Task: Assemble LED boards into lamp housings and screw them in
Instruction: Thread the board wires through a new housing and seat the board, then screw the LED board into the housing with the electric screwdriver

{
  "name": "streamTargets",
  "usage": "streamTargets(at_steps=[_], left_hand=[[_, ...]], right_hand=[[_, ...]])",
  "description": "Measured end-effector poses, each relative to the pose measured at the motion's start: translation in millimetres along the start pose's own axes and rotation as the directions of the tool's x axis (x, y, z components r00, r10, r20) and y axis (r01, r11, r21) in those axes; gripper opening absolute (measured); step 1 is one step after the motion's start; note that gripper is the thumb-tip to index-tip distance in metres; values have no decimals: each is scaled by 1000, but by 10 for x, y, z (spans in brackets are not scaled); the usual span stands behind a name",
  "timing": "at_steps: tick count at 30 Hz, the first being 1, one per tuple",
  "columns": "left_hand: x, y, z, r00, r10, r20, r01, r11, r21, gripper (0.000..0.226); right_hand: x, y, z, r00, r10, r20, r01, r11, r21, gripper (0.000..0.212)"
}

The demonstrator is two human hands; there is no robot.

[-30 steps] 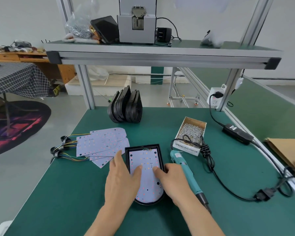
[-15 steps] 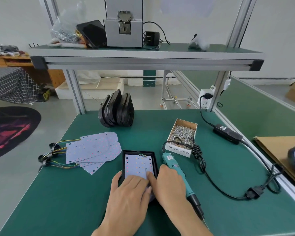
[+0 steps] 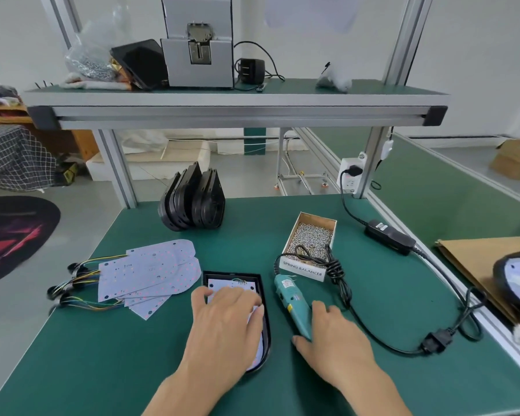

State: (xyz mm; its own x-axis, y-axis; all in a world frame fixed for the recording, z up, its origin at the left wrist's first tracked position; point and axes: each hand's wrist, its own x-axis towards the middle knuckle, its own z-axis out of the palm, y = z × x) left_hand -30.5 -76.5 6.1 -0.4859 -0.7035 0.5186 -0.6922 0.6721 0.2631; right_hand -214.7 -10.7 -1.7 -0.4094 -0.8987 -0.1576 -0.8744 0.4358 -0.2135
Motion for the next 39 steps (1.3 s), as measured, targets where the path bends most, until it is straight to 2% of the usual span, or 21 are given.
streamTargets(at_steps=[4,6,7,8,9,11,13,14,16,19,21,26,29,31,35,39], left_hand=[[665,76,12,997,-66,49,79,920,-383,9],[1126,101,118,988,-108,109,143,901,-408,12],[1346,108,196,978,-139,155,191,896,-400,11],[1533,116,284,965,-174,197,240,889,-391,9],[1687,121,381,952,-204,227,279,883,-377,7],[1873,119,587,935,-231,271,314,894,-320,9],[1929,136,780,917,-192,350,289,925,-248,12],[1921,162,871,905,-150,397,252,943,-217,14],[1883,217,1042,877,-75,475,175,970,-170,16],[1854,281,1233,845,-34,533,113,987,-117,18],[1866,300,1321,828,-32,560,98,991,-87,22],[1929,317,1414,784,-21,620,68,996,-53,22],[1958,340,1435,781,-15,625,45,998,-32,20],[1955,364,1431,783,-28,621,49,999,-17,17],[1937,415,1414,793,-53,607,37,999,39,13],[1949,501,1374,763,-64,643,2,995,96,18]], right_hand=[[35,46,-30,998,-46,38,44,997,60,31],[42,195,-40,998,-41,48,24,954,299,23],[35,280,-34,998,-43,37,20,880,475,16],[17,355,-26,999,-42,22,18,761,648,11],[-8,419,-12,999,-36,6,18,606,795,11],[-28,536,65,999,19,-41,34,283,959,25],[-11,598,152,992,99,-80,80,9,997,42],[5,601,185,985,142,-102,116,-97,989,43],[50,583,224,963,236,-130,187,-238,953,35],[135,520,233,939,332,-88,225,-401,888,37],[181,450,197,933,354,-67,237,-464,854,36],[287,317,169,915,399,-61,284,-530,799,26],[317,288,160,928,372,-31,263,-593,761,36],[325,288,153,925,378,-21,268,-613,743,41],[337,295,161,916,401,16,268,-642,718,35],[345,317,173,914,403,35,258,-647,718,34]])
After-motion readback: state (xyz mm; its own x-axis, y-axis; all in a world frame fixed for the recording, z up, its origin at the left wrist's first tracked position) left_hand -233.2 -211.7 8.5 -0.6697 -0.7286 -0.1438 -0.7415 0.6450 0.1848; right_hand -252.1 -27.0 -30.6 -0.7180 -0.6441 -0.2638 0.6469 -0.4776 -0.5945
